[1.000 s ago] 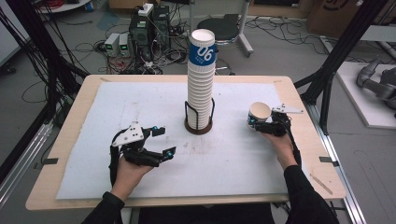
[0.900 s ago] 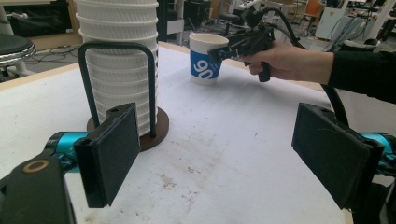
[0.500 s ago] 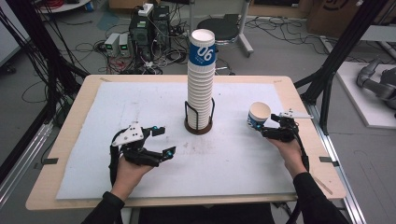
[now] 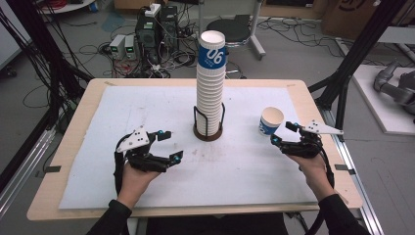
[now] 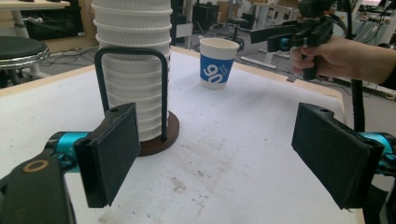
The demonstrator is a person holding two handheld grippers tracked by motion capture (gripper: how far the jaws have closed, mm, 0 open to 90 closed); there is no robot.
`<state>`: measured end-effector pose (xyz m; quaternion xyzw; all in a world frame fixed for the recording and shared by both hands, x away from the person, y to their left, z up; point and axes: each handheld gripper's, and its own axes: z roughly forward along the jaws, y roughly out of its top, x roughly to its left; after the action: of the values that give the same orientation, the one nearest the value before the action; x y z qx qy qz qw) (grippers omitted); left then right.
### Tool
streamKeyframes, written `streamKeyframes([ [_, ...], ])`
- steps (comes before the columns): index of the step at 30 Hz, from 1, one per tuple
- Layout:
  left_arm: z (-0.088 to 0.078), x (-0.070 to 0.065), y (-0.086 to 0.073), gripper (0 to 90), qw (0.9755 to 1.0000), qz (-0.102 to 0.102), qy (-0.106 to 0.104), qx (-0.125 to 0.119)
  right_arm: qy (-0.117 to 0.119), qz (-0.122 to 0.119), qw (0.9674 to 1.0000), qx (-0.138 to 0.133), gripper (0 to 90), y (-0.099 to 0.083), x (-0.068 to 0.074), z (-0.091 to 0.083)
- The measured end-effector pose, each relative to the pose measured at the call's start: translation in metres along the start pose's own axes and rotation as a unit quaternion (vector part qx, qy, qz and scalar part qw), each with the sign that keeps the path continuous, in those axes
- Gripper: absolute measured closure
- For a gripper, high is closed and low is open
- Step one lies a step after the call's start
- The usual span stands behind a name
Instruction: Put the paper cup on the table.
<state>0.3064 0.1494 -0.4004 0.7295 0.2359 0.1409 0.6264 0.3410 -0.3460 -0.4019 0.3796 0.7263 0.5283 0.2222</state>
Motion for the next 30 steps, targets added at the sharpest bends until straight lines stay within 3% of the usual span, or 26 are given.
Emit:
streamKeyframes([
  [3,0.0,0.0,0.001,15.2,1.0,0.0,0.004,-0.002,0.028,-0.003,0.9995,-0.011,13.9,0.002,0.01,-0.002],
  [9,0.002,-0.003,0.003,15.2,0.9999,0.011,0.007,-0.003,0.062,-0.025,0.9974,-0.027,14.0,0.007,0.022,-0.009],
  [14,0.001,0.0,0.003,15.2,0.9998,0.016,0.009,0.001,0.1,-0.03,0.9933,-0.05,14.7,0.013,0.026,-0.014],
  [25,-0.012,0.002,0.003,15.2,0.9996,0.017,0.021,-0.009,0.126,-0.057,0.9875,-0.075,14.8,0.022,0.036,-0.02],
  [30,-0.015,0.002,0.002,15.2,0.9996,0.015,0.025,-0.007,0.135,-0.064,0.986,-0.074,14.8,0.024,0.039,-0.016],
])
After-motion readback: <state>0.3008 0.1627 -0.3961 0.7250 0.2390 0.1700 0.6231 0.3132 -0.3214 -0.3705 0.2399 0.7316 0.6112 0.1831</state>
